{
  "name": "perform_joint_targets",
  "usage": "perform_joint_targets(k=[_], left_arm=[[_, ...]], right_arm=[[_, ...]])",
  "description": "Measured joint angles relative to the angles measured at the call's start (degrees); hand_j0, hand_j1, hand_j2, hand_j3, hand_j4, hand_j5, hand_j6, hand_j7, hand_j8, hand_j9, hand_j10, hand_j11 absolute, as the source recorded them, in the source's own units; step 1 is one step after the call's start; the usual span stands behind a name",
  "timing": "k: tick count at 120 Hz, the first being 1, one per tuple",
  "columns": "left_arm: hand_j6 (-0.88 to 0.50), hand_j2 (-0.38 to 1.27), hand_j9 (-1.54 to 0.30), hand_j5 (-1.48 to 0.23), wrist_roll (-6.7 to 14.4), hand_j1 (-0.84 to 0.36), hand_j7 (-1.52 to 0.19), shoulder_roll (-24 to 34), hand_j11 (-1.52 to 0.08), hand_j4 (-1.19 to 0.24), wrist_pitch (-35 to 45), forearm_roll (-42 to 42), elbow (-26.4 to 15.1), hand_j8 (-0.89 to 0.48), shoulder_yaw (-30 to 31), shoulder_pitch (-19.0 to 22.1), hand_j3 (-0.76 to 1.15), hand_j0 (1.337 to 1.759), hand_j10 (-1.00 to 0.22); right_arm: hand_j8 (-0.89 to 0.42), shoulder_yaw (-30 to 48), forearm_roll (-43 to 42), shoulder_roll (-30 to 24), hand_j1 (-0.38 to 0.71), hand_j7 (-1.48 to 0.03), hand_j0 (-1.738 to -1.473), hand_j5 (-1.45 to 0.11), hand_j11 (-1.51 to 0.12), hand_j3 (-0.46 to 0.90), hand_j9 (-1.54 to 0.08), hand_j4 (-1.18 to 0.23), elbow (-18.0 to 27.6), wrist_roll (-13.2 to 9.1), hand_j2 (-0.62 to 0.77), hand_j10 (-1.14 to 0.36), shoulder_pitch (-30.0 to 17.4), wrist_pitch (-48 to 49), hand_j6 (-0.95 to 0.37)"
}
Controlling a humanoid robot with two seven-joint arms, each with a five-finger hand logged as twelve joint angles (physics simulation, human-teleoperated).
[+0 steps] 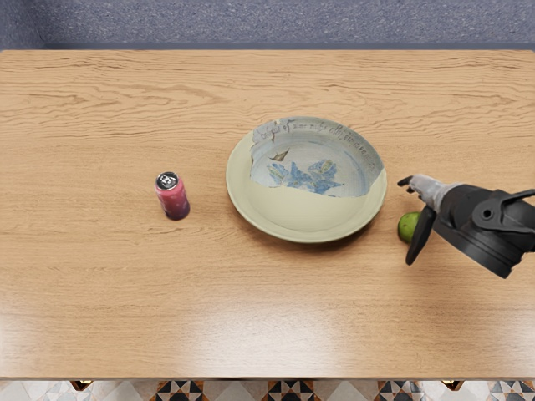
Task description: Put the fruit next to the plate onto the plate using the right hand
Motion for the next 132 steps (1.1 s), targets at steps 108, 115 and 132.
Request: perform_joint_targets(k=[108, 115, 132], left_arm=[[0.00, 0.00, 0.00, 0.00, 0.0, 0.35, 0.00, 0.0, 0.00, 0.00, 0.0, 0.0, 0.0, 0.00, 0.0, 0.0, 0.00, 1.658, 0.00], [0.00, 0.00, 0.00, 0.00, 0.0, 0.35, 0.00, 0.0, 0.00, 0.00, 0.0, 0.0, 0.0, 0.00, 0.0, 0.0, 0.00, 1.658, 0.00], [0.00, 0.00, 0.00, 0.00, 0.0, 0.35, 0.00, 0.0, 0.00, 0.00, 0.0, 0.0, 0.0, 0.00, 0.0, 0.0, 0.00, 1.658, 0.00]], right_arm=[[-0.27, -1.6, -0.1, 0.0, -0.02, -0.35, -1.658, -0.35, -0.35, 0.00, -0.35, -0.27, 0.0, 0.0, -0.05, -0.27, -0.5, -0.3, -0.27], [-0.28, -1.7, -0.1, 0.0, -0.02, -0.36, -1.658, -0.36, -0.36, 0.00, -0.36, -0.28, -0.1, 0.0, -0.05, -0.28, -0.5, -0.3, -0.28], [-0.30, -1.9, -0.1, -0.2, 0.01, -0.39, -1.658, -0.39, -0.39, 0.00, -0.39, -0.30, -0.2, 0.0, -0.06, -0.30, -0.5, -0.3, -0.30]])
